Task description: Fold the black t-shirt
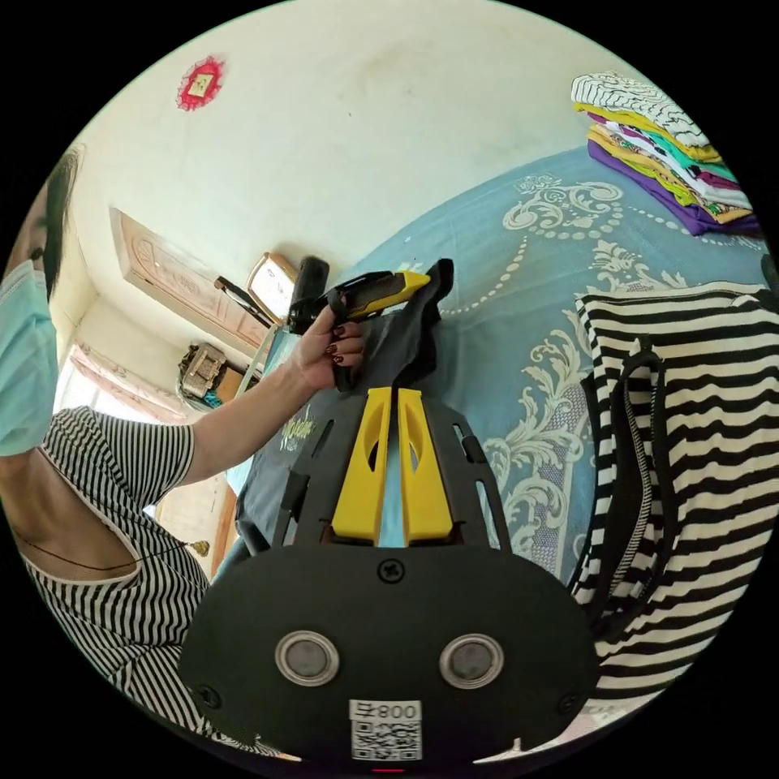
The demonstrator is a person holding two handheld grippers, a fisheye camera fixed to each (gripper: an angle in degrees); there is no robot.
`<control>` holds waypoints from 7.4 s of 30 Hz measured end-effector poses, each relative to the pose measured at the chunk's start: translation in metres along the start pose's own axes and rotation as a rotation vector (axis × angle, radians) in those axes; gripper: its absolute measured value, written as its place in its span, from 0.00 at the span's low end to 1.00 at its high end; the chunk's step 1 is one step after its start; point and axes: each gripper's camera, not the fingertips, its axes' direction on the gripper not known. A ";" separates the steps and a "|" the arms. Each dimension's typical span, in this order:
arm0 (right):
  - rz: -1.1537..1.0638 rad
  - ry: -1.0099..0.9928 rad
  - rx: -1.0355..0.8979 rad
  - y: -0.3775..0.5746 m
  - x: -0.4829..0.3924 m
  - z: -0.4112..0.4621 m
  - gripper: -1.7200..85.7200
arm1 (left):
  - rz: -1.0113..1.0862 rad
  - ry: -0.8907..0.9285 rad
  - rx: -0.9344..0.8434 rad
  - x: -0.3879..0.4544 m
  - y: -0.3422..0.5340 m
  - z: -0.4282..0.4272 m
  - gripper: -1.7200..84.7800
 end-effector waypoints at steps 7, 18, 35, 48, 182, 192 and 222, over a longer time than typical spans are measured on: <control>0.020 0.076 -0.200 -0.010 0.008 0.047 0.03 | 0.099 -0.208 -0.240 0.017 -0.010 0.056 0.03; 0.045 0.163 -0.208 -0.019 0.023 0.081 0.02 | 0.170 -0.206 -0.211 0.056 0.007 0.053 0.03; -0.004 0.217 -0.382 -0.038 0.064 0.212 0.02 | 0.243 -0.289 -0.159 0.139 0.063 0.006 0.03; 0.020 0.215 -0.367 -0.023 0.127 0.279 0.02 | 0.316 -0.506 -0.183 0.228 0.147 -0.062 0.02; -0.106 0.449 -0.025 0.030 0.155 0.348 0.03 | -0.086 -0.643 0.149 0.283 0.397 -0.266 0.03; 0.099 0.388 0.022 0.026 0.171 0.222 0.10 | 0.339 -0.357 -0.225 0.255 0.193 -0.071 0.12; 0.036 0.104 0.071 0.031 0.099 0.099 0.02 | 0.457 -0.152 -0.275 0.190 0.017 -0.035 0.03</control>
